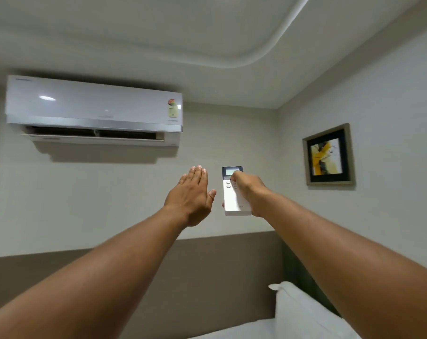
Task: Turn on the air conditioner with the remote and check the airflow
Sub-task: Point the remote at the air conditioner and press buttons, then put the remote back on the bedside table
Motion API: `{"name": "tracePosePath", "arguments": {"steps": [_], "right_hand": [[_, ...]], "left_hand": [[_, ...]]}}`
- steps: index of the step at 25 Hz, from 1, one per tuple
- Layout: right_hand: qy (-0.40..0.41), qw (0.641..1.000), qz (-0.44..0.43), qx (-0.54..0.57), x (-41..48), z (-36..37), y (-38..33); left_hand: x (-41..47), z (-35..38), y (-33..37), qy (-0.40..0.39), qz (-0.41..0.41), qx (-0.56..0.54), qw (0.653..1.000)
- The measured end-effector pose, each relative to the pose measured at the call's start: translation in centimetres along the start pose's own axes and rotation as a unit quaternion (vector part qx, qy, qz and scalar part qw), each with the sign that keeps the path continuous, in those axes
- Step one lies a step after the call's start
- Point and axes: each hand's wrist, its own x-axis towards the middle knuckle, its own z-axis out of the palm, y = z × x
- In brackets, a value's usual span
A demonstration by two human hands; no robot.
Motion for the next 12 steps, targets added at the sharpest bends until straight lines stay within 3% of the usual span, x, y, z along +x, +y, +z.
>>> {"name": "tracePosePath", "arguments": {"steps": [12], "right_hand": [[0.255,0.96,0.088,-0.068,-4.8,-25.7,7.7]], "left_hand": [[4.8,7.0,26.6,-0.006,0.172,-0.18,0.969]]}}
